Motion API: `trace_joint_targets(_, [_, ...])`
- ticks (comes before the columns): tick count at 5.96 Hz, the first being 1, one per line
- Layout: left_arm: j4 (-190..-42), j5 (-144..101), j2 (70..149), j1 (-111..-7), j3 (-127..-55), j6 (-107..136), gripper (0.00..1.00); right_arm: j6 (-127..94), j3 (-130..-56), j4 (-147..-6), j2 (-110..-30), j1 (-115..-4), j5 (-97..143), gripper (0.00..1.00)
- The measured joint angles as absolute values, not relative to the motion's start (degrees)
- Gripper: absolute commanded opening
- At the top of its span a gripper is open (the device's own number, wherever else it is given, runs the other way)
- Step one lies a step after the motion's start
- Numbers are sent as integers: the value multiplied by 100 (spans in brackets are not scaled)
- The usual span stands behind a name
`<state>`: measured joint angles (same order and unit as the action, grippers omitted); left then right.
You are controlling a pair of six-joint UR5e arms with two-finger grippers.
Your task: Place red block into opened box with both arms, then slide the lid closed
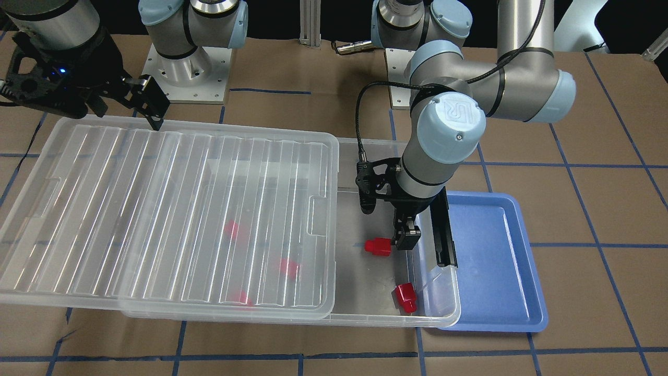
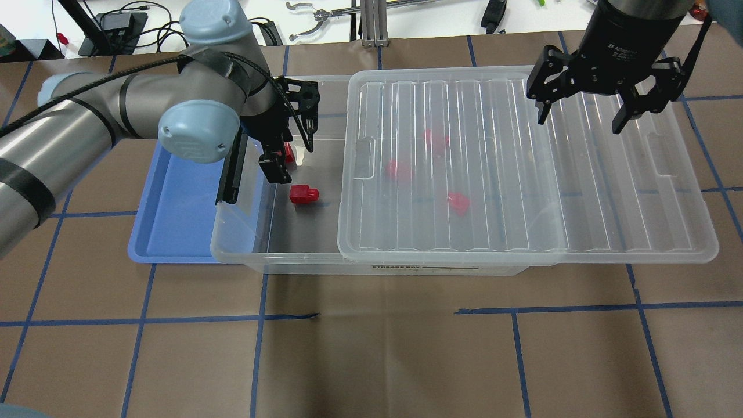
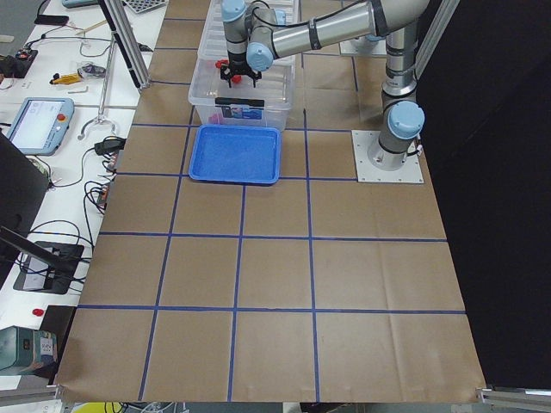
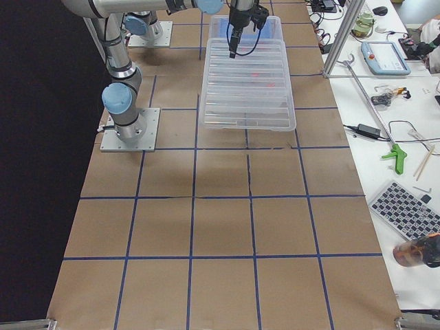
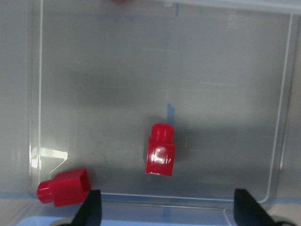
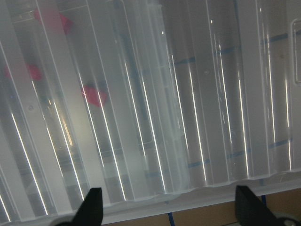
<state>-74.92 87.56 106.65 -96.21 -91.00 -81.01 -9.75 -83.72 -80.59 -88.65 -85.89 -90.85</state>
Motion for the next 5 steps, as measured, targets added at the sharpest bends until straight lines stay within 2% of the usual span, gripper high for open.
trace_joint_targets(2, [-8832, 8719, 10233, -9616, -8371, -7643, 98, -58, -8376, -8154, -8855, -7894, -9119, 100])
trace_joint_targets(5, [-9556, 8771, 9620, -9615, -8183, -6392, 98, 1205, -8384, -8293, -8593, -6601, -9571, 100])
